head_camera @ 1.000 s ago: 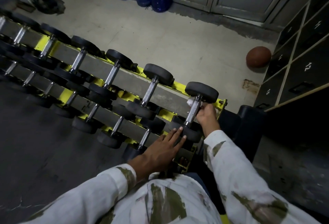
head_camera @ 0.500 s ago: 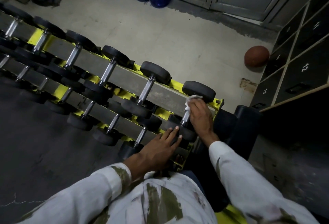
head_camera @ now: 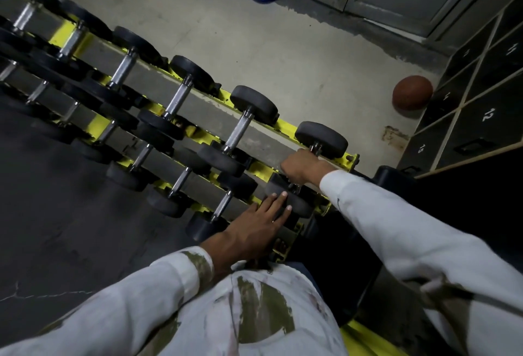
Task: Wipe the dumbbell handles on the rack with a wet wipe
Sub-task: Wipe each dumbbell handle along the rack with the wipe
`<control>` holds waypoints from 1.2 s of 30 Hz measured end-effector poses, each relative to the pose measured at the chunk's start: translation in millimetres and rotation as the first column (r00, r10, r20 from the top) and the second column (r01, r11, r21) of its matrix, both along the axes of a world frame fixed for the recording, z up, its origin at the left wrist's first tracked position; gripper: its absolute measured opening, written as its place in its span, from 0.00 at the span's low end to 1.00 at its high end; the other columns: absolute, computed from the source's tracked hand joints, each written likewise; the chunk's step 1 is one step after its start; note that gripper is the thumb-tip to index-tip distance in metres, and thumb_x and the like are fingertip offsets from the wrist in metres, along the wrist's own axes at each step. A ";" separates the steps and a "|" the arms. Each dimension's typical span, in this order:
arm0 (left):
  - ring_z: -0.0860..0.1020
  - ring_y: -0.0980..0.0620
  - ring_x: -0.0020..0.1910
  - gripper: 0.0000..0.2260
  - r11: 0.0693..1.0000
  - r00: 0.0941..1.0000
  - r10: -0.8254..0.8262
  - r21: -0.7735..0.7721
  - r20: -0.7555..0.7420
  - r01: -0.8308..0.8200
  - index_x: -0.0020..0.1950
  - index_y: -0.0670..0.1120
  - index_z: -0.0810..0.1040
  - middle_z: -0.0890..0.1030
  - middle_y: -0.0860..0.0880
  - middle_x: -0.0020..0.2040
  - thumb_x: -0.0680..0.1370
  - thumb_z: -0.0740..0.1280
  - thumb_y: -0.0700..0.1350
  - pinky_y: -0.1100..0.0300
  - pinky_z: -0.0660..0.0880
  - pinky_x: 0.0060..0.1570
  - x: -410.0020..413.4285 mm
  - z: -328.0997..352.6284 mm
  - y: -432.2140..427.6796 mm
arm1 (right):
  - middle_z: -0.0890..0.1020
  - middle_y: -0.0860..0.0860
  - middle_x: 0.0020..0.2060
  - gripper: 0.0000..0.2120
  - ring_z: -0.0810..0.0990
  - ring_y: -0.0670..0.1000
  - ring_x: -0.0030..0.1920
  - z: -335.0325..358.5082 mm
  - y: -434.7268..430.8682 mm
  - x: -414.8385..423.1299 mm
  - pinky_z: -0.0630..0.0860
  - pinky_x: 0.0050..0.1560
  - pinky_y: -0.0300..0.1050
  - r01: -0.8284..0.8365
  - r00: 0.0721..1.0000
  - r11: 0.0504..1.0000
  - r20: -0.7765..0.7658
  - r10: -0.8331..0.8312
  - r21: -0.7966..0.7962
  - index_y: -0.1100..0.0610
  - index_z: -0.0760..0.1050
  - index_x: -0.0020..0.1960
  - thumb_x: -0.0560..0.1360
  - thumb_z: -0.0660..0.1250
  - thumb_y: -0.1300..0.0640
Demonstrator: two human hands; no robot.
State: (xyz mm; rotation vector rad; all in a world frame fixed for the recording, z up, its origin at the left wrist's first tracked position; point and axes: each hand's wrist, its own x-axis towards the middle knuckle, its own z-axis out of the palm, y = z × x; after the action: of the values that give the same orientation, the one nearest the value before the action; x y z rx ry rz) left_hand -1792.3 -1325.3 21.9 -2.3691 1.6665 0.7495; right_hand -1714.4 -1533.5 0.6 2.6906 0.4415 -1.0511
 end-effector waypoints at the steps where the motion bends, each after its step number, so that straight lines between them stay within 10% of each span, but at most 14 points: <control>1: 0.45 0.35 0.82 0.43 1.000 1.000 0.008 -0.002 0.000 -0.008 0.84 0.41 0.42 0.38 0.35 0.82 0.80 0.67 0.51 0.40 0.61 0.75 -0.6 -0.8 0.2 | 0.83 0.55 0.51 0.07 0.82 0.59 0.50 0.6 2.9 4.5 0.77 0.48 0.49 0.048 0.995 0.998 -0.086 -0.044 0.036 0.55 0.79 0.52 0.78 0.64 0.57; 5: 0.45 0.35 0.82 0.44 1.000 1.000 0.015 -0.007 0.006 -0.015 0.84 0.42 0.41 0.37 0.35 0.82 0.80 0.68 0.51 0.40 0.62 0.75 -1.7 -1.1 1.1 | 0.83 0.58 0.47 0.09 0.81 0.61 0.46 2.5 3.3 4.4 0.81 0.50 0.53 0.079 0.976 0.988 -0.212 -0.050 0.131 0.58 0.80 0.49 0.76 0.62 0.59; 10: 0.44 0.35 0.82 0.44 1.000 1.000 0.008 -0.012 0.001 -0.008 0.84 0.42 0.40 0.37 0.35 0.82 0.81 0.67 0.52 0.40 0.62 0.75 -2.0 -3.2 1.9 | 0.81 0.51 0.41 0.07 0.78 0.55 0.46 5.9 -9.8 -27.8 0.68 0.49 0.46 -0.037 0.984 0.957 0.176 -0.015 0.288 0.51 0.80 0.41 0.71 0.65 0.60; 13: 0.43 0.36 0.82 0.43 1.000 1.000 0.015 -0.019 -0.009 -0.015 0.84 0.42 0.40 0.36 0.35 0.82 0.81 0.66 0.53 0.41 0.61 0.76 -0.9 -5.7 3.0 | 0.79 0.49 0.43 0.04 0.79 0.53 0.43 -3.3 -23.6 -61.1 0.70 0.41 0.44 0.145 0.929 0.831 0.215 -0.301 0.537 0.51 0.79 0.43 0.73 0.67 0.59; 18: 0.42 0.36 0.83 0.38 0.999 0.999 0.024 -0.043 -0.027 -0.026 0.84 0.42 0.40 0.36 0.35 0.82 0.83 0.61 0.51 0.43 0.57 0.78 -2.0 -5.5 4.2 | 0.83 0.49 0.39 0.08 0.82 0.49 0.39 -45.7 -22.3 -113.4 0.80 0.41 0.48 0.653 0.375 0.162 -0.130 -0.918 0.740 0.53 0.76 0.43 0.72 0.71 0.65; 22: 0.42 0.36 0.82 0.41 0.999 0.999 0.030 -0.024 -0.024 -0.031 0.83 0.42 0.39 0.35 0.35 0.81 0.82 0.63 0.52 0.43 0.57 0.78 -1.7 -7.2 2.9 | 0.85 0.58 0.48 0.13 0.83 0.53 0.46 -53.7 -14.7 -96.6 0.81 0.47 0.46 0.654 0.040 -0.411 -0.572 -0.820 0.635 0.62 0.79 0.56 0.74 0.65 0.73; 25: 0.41 0.35 0.82 0.42 1.000 1.000 0.009 0.008 -0.024 -0.009 0.83 0.41 0.38 0.33 0.34 0.81 0.82 0.64 0.51 0.42 0.57 0.78 -1.6 -6.3 2.6 | 0.85 0.57 0.47 0.16 0.84 0.53 0.45 -46.9 -13.3 -87.4 0.81 0.40 0.41 0.639 -0.035 -0.585 -0.740 -0.671 0.500 0.64 0.80 0.59 0.75 0.63 0.75; 31: 0.42 0.36 0.82 0.43 1.000 1.000 0.009 -0.013 -0.022 -0.009 0.84 0.42 0.38 0.34 0.35 0.81 0.81 0.65 0.50 0.43 0.59 0.77 0.2 -6.4 4.1 | 0.84 0.54 0.41 0.06 0.80 0.50 0.42 -55.8 -14.2 -114.8 0.79 0.40 0.39 0.552 0.005 -0.487 -0.587 -0.810 0.677 0.60 0.79 0.47 0.74 0.71 0.69; 36: 0.43 0.35 0.82 0.47 1.000 1.000 0.013 -0.012 -0.021 -0.014 0.84 0.41 0.39 0.35 0.35 0.82 0.79 0.69 0.52 0.42 0.60 0.77 -0.7 -8.2 4.9 | 0.85 0.47 0.42 0.04 0.83 0.46 0.45 -45.0 -20.6 -113.7 0.80 0.48 0.45 0.512 0.463 0.117 -0.158 -0.872 0.851 0.54 0.82 0.44 0.73 0.74 0.61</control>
State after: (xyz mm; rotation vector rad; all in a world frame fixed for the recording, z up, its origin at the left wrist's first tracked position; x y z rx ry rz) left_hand -1793.0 -1320.4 13.8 -2.3914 1.6701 0.7714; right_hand -1828.1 -1554.1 -44.5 4.0445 -0.8911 -0.2933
